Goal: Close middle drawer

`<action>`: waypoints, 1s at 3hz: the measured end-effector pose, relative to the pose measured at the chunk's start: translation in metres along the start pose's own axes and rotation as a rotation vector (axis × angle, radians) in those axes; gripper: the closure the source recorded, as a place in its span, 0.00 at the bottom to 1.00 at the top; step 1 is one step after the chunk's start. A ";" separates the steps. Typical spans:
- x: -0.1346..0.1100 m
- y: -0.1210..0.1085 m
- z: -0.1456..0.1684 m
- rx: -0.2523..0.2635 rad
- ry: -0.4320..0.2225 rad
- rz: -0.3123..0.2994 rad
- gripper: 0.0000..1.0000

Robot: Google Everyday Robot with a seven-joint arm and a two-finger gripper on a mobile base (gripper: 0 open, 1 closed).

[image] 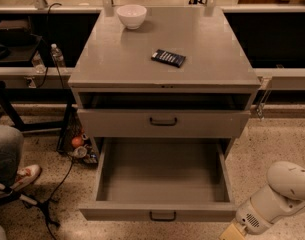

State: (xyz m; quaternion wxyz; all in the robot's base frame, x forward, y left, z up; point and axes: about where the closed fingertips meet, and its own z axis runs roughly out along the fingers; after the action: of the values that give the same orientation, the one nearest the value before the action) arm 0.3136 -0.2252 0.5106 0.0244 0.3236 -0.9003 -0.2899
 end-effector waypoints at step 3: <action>0.000 -0.006 0.004 0.004 -0.012 -0.003 1.00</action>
Offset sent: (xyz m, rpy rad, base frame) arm -0.0005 0.0004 -0.0006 0.0007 0.0015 0.0007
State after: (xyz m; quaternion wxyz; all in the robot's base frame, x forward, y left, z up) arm 0.3157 -0.2271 0.5040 0.0180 0.3232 -0.9007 -0.2898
